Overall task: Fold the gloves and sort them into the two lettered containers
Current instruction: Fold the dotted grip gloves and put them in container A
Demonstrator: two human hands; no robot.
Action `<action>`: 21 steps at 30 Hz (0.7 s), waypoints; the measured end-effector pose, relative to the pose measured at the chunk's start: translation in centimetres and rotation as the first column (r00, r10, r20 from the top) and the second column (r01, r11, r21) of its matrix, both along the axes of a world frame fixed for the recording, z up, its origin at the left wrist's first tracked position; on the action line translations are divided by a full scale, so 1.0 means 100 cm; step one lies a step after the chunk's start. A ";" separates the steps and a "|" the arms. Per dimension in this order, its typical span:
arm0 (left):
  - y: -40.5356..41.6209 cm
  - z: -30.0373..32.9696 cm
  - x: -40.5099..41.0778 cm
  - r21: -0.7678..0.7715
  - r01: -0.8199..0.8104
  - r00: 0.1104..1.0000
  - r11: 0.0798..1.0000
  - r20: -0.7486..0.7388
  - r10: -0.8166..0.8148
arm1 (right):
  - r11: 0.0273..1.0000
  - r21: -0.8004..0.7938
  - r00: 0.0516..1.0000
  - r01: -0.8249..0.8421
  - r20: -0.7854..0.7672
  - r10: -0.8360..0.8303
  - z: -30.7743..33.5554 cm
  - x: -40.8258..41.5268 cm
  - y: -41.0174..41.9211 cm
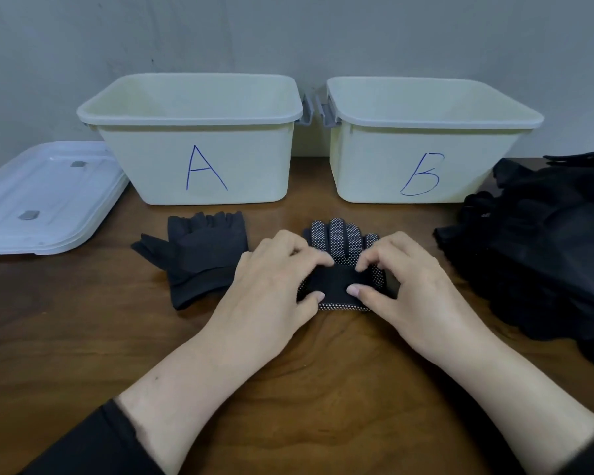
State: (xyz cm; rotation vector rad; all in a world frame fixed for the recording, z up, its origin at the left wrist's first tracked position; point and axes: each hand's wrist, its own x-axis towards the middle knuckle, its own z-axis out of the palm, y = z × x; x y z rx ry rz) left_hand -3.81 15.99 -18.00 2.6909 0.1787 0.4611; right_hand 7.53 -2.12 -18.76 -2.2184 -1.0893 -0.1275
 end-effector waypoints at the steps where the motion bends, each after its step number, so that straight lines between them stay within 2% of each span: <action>1: 0.000 -0.001 0.000 0.049 0.020 1.000 0.999 -0.006 -0.019 | 1.000 -0.012 1.000 -0.010 0.028 0.011 -0.001 0.002 0.001; 4: 0.001 -0.005 -0.001 0.155 0.082 0.997 0.985 -0.026 -0.079 | 0.997 -0.059 0.992 -0.052 0.116 0.058 0.000 0.007 0.001; 6: 0.001 -0.005 -0.003 0.181 0.098 0.994 0.979 -0.066 -0.088 | 0.986 -0.118 0.984 -0.120 0.118 0.133 0.003 0.010 -0.002; 9: 0.001 -0.001 -0.005 0.187 0.101 0.989 0.977 -0.126 -0.078 | 0.946 -0.227 0.972 -0.231 -0.018 0.233 0.009 0.014 -0.012; 12: 0.003 -0.001 -0.005 0.209 0.117 0.982 0.971 -0.172 -0.081 | 0.927 -0.284 0.969 -0.244 -0.100 0.225 0.010 0.019 -0.020; 18: 0.001 -0.008 -0.002 0.209 0.064 0.993 0.976 -0.115 -0.040 | 0.968 -0.185 0.986 -0.169 -0.018 0.168 0.004 0.015 -0.014; 21: 0.003 -0.007 0.002 0.131 0.063 0.997 0.989 -0.062 -0.055 | 0.981 -0.152 0.992 -0.120 -0.048 0.113 0.008 0.014 -0.017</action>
